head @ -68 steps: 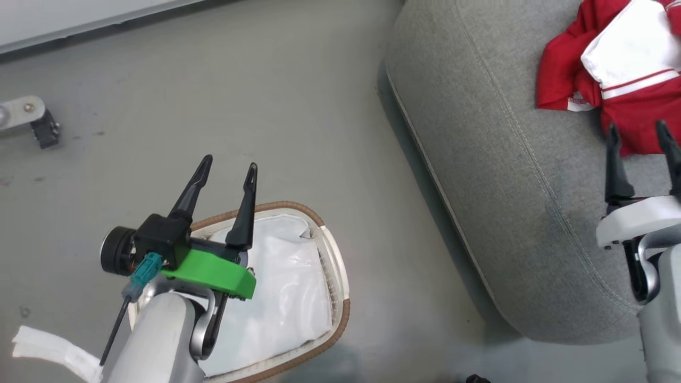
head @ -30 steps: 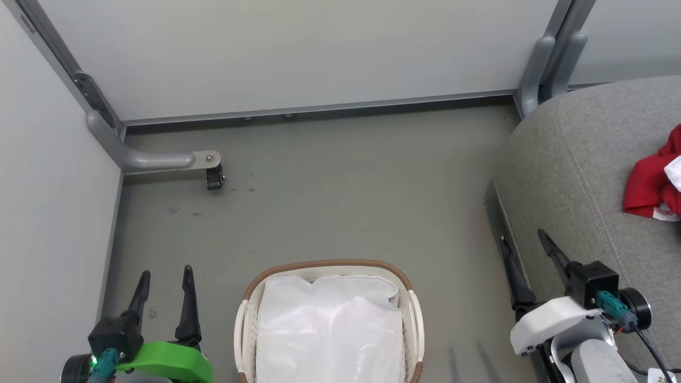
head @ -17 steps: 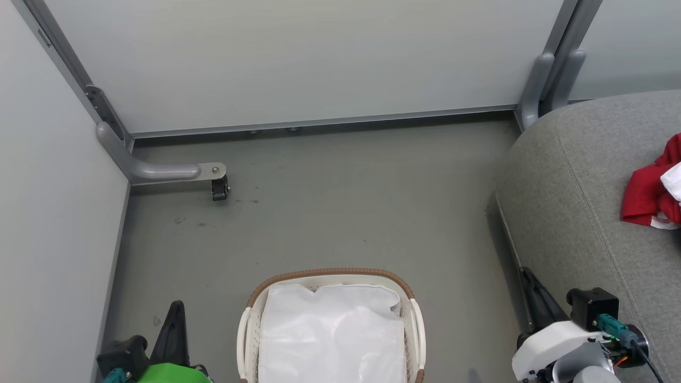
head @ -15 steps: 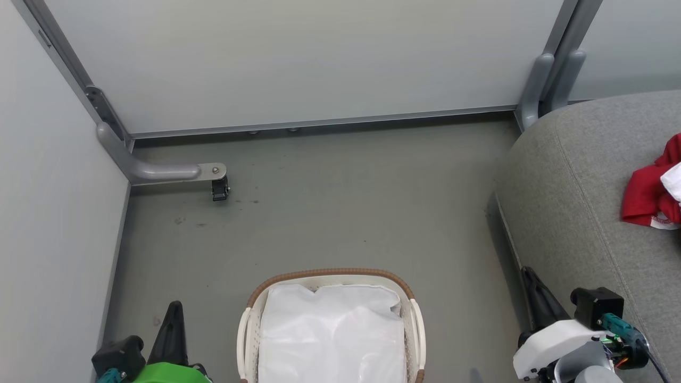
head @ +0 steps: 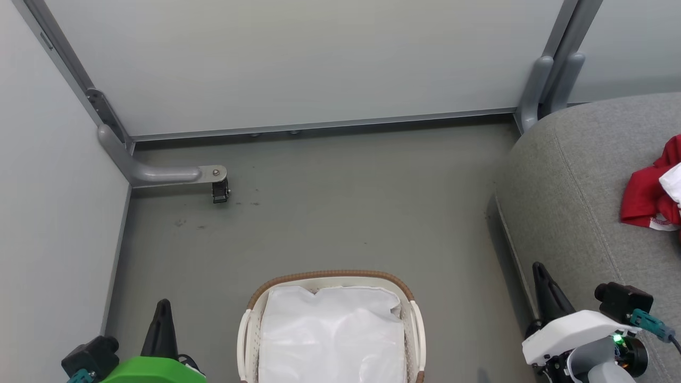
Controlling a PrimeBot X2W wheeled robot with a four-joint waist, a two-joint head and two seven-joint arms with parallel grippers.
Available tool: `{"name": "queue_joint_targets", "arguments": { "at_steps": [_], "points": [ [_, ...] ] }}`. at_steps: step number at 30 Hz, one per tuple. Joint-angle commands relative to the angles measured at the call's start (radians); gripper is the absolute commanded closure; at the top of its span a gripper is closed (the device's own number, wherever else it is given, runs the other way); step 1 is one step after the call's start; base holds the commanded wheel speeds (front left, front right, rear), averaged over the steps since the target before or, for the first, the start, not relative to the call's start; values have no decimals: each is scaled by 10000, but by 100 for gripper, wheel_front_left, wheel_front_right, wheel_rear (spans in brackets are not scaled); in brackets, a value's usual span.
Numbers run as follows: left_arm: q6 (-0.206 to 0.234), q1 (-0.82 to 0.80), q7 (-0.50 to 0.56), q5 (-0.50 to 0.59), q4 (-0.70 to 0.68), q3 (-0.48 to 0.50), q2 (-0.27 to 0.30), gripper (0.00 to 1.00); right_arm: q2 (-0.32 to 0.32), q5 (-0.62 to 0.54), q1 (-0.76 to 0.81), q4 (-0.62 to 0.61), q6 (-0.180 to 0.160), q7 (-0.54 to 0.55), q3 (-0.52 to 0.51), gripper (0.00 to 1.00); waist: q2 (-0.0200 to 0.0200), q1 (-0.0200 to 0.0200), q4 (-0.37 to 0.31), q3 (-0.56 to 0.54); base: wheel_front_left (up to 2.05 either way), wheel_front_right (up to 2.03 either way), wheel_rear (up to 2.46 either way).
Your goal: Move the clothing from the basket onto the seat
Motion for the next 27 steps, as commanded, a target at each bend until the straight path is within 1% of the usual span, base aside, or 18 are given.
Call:
{"name": "queue_joint_targets", "arguments": {
  "at_steps": [1, 14, 27],
  "points": [
    [2, -318, 83, -391, -188, 57, 40, 100, -57, 451, -107, -205, -2, 95, -67, 100, 0, 1, 0, -7, 0, 0, 0],
    [4, -489, 594, -2281, -375, 218, 52, 100, -73, 2483, -134, -401, -4, 600, -214, 100, 0, 1, 0, -72, 0, 0, 0],
    [5, -630, 1046, -3920, -541, 353, 63, 100, -88, 4259, -161, -568, -5, 1042, -348, 100, 0, 1, 0, -136, 0, 0, 0]
  ]
}}
